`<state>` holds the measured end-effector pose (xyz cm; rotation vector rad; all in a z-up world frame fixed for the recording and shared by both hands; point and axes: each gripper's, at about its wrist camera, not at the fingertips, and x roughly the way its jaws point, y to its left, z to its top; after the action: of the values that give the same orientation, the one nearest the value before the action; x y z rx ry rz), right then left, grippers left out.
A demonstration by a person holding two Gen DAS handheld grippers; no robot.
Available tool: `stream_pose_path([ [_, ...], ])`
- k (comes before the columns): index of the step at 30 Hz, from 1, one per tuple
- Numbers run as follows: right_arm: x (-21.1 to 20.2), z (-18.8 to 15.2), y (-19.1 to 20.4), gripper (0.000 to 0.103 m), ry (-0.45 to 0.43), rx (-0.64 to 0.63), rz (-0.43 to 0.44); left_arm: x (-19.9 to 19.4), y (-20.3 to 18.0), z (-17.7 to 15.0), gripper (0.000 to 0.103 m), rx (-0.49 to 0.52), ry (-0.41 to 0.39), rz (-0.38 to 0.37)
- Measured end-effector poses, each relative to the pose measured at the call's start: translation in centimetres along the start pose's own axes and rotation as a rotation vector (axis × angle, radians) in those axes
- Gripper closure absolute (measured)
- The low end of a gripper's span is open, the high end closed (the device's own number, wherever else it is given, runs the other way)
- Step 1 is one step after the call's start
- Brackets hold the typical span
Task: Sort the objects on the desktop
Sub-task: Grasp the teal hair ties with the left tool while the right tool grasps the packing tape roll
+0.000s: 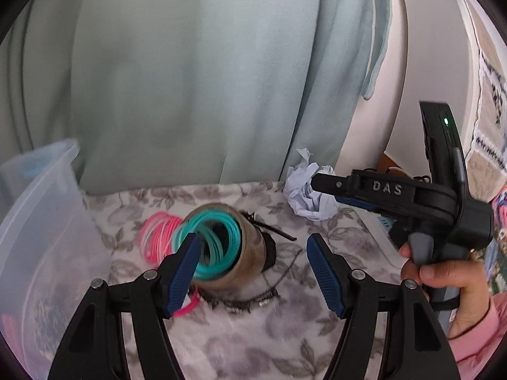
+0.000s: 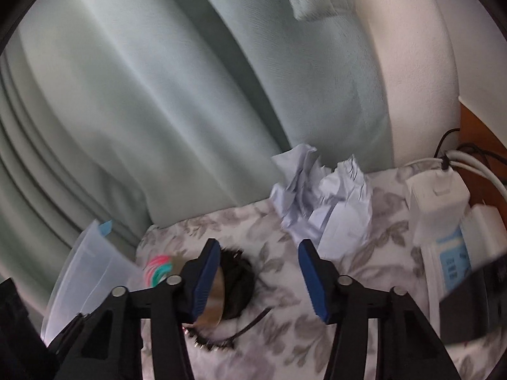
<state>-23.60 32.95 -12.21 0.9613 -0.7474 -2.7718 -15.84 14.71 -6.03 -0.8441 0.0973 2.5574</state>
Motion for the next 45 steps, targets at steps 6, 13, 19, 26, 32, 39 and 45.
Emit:
stream_pose_path([
  [6,0.0,-0.7,-0.1,0.054,0.014,0.002,0.035,1.4,0.7,-0.1,0.033,-0.016,0.018,0.010],
  [13,-0.2,-2.1,2.4,0.054,0.055,-0.058,0.125,0.7,2.6,-0.6,0.033,-0.055,0.012,0.115],
  [19,-0.1,-3.4,3.8,0.054,0.070,-0.075,0.150,2.2,3.8,0.1,0.033,-0.053,0.064,0.186],
  [26,-0.2,-4.0,3.5,0.054,0.081,-0.061,0.136,4.9,3.9,-0.1,0.067,-0.056,0.099,0.209],
  [32,-0.1,-4.2,4.0,0.054,0.096,-0.067,0.127,5.0,4.8,0.1,0.095,-0.104,0.115,0.226],
  [39,-0.2,-4.6,5.1,0.054,0.107,-0.079,0.123,1.6,4.5,0.6,0.098,-0.115,0.047,0.180],
  [45,0.0,-4.8,6.4,0.054,0.116,-0.090,0.120,-2.5,4.8,2.0,0.098,-0.134,-0.041,0.177],
])
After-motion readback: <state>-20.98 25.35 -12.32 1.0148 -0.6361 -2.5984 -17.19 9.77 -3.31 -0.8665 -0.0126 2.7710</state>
